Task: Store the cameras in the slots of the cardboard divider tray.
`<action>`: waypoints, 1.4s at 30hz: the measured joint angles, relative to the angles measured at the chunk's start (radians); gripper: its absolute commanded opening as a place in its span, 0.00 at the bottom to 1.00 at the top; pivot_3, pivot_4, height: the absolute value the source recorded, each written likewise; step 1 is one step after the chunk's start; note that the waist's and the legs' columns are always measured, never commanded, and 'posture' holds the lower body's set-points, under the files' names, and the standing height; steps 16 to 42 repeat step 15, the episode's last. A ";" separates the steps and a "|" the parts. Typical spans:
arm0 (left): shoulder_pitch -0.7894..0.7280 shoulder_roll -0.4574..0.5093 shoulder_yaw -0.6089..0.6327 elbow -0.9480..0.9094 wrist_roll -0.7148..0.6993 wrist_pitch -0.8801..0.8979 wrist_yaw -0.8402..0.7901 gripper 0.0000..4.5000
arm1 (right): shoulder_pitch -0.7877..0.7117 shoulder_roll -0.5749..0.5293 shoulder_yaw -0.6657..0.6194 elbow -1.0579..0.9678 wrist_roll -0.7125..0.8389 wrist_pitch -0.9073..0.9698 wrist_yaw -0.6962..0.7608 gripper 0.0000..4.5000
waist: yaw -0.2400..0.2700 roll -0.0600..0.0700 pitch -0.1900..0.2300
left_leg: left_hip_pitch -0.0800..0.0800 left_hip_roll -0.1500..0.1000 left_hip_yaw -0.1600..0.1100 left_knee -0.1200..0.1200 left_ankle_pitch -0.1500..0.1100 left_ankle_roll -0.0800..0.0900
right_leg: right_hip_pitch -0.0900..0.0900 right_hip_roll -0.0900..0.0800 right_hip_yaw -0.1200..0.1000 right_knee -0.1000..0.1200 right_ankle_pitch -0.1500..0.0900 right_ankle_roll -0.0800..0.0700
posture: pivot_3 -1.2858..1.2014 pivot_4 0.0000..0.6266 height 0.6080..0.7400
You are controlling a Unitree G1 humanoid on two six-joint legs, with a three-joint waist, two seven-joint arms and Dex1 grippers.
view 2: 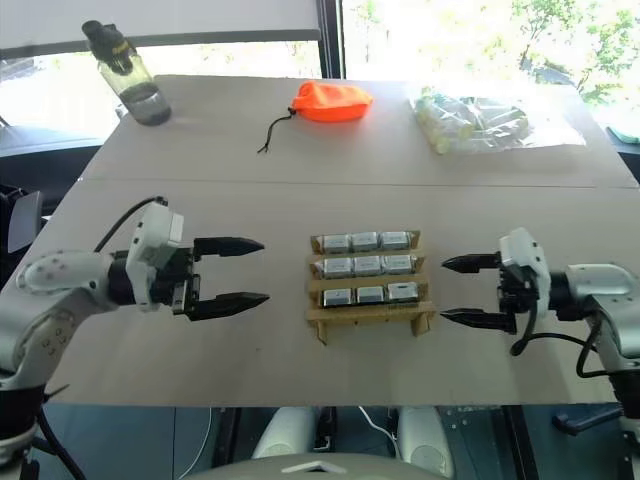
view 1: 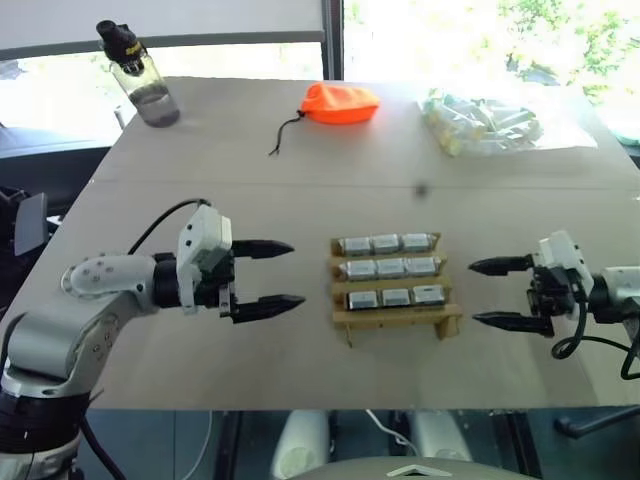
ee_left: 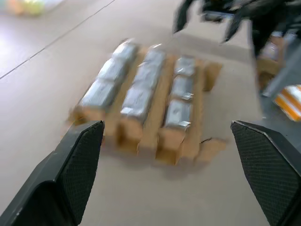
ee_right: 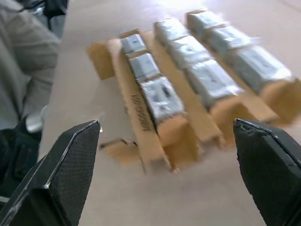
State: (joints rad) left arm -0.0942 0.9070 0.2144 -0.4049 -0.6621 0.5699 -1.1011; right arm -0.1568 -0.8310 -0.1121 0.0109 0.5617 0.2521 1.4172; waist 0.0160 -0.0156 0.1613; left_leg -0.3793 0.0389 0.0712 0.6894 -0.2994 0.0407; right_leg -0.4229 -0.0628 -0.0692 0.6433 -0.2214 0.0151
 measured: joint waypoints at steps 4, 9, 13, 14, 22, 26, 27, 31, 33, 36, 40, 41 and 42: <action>0.090 -0.056 0.057 0.018 0.055 -0.058 0.076 1.00 | 0.035 0.040 -0.061 0.111 -0.016 -0.077 -0.032 0.99 | -0.001 0.000 0.000 | 0.001 0.000 0.001 0.000 0.000 0.000 | 0.000 0.000 0.001 0.000 0.000 0.000 | 0.52 0.24 0.89; 0.208 -0.136 0.058 0.072 0.132 -0.129 0.146 1.00 | 0.050 0.063 -0.075 0.245 -0.058 -0.182 -0.043 0.99 | -0.003 0.000 0.000 | 0.001 0.000 0.001 -0.001 0.000 0.000 | 0.000 0.000 0.001 0.000 0.000 0.000 | 0.52 0.24 0.89; 0.262 -0.179 0.058 0.070 0.162 -0.195 0.165 1.00 | 0.048 0.066 -0.077 0.290 -0.074 -0.227 -0.044 0.99 | -0.002 0.000 0.000 | 0.001 0.000 0.001 -0.001 0.000 0.000 | 0.000 -0.001 0.002 0.001 0.000 0.000 | 0.52 0.24 0.89; 0.265 -0.184 0.058 0.070 0.171 -0.208 0.170 1.00 | 0.046 0.066 -0.077 0.296 -0.076 -0.234 -0.041 0.99 | -0.001 0.000 0.000 | 0.001 0.000 0.001 -0.001 0.000 0.000 | 0.000 -0.001 0.002 0.001 0.000 0.000 | 0.52 0.24 0.89; 0.266 -0.187 0.058 0.070 0.181 -0.223 0.173 1.00 | 0.040 0.068 -0.077 0.302 -0.077 -0.237 -0.040 0.99 | -0.001 0.000 0.000 | 0.001 0.000 0.001 -0.001 0.000 0.000 | 0.000 -0.001 0.002 0.001 0.000 0.000 | 0.52 0.24 0.89; 0.266 -0.187 0.058 0.070 0.181 -0.223 0.173 1.00 | 0.040 0.068 -0.077 0.302 -0.077 -0.237 -0.040 0.99 | -0.001 0.000 0.000 | 0.001 0.000 0.001 -0.001 0.000 0.000 | 0.000 -0.001 0.002 0.001 0.000 0.000 | 0.52 0.24 0.89; 0.266 -0.187 0.058 0.070 0.181 -0.223 0.173 1.00 | 0.040 0.068 -0.077 0.302 -0.077 -0.237 -0.040 0.99 | -0.001 0.000 0.000 | 0.001 0.000 0.001 -0.001 0.000 0.000 | 0.000 -0.001 0.002 0.001 0.000 0.000 | 0.52 0.24 0.89; 0.266 -0.187 0.058 0.070 0.181 -0.223 0.173 1.00 | 0.040 0.068 -0.077 0.302 -0.077 -0.237 -0.040 0.99 | -0.001 0.000 0.000 | 0.001 0.000 0.001 -0.001 0.000 0.000 | 0.000 -0.001 0.002 0.001 0.000 0.000 | 0.52 0.24 0.89; 0.266 -0.187 0.058 0.070 0.181 -0.223 0.173 1.00 | 0.040 0.068 -0.077 0.302 -0.077 -0.237 -0.040 0.99 | -0.001 0.000 0.000 | 0.001 0.000 0.001 -0.001 0.000 0.000 | 0.000 -0.001 0.002 0.001 0.000 0.000 | 0.52 0.24 0.89; 0.266 -0.187 0.058 0.070 0.181 -0.223 0.173 1.00 | 0.040 0.068 -0.077 0.302 -0.077 -0.237 -0.040 0.99 | -0.001 0.000 0.000 | 0.001 0.000 0.001 -0.001 0.000 0.000 | 0.000 -0.001 0.002 0.001 0.000 0.000 | 0.52 0.24 0.89; 0.266 -0.187 0.058 0.070 0.181 -0.223 0.173 1.00 | 0.040 0.068 -0.077 0.302 -0.077 -0.237 -0.040 0.99 | -0.001 0.000 0.000 | 0.001 0.000 0.001 -0.001 0.000 0.000 | 0.000 -0.001 0.002 0.001 0.000 0.000 | 0.52 0.24 0.89; 0.266 -0.187 0.058 0.070 0.181 -0.223 0.173 1.00 | 0.040 0.068 -0.077 0.302 -0.077 -0.237 -0.040 0.99 | -0.001 0.000 0.000 | 0.001 0.000 0.001 -0.001 0.000 0.000 | 0.000 -0.001 0.002 0.001 0.000 0.000 | 0.52 0.24 0.89; 0.266 -0.187 0.058 0.070 0.181 -0.223 0.173 1.00 | 0.040 0.068 -0.077 0.302 -0.077 -0.237 -0.040 0.99 | -0.001 0.000 0.000 | 0.001 0.000 0.001 -0.001 0.000 0.000 | 0.000 -0.001 0.002 0.001 0.000 0.000 | 0.52 0.24 0.89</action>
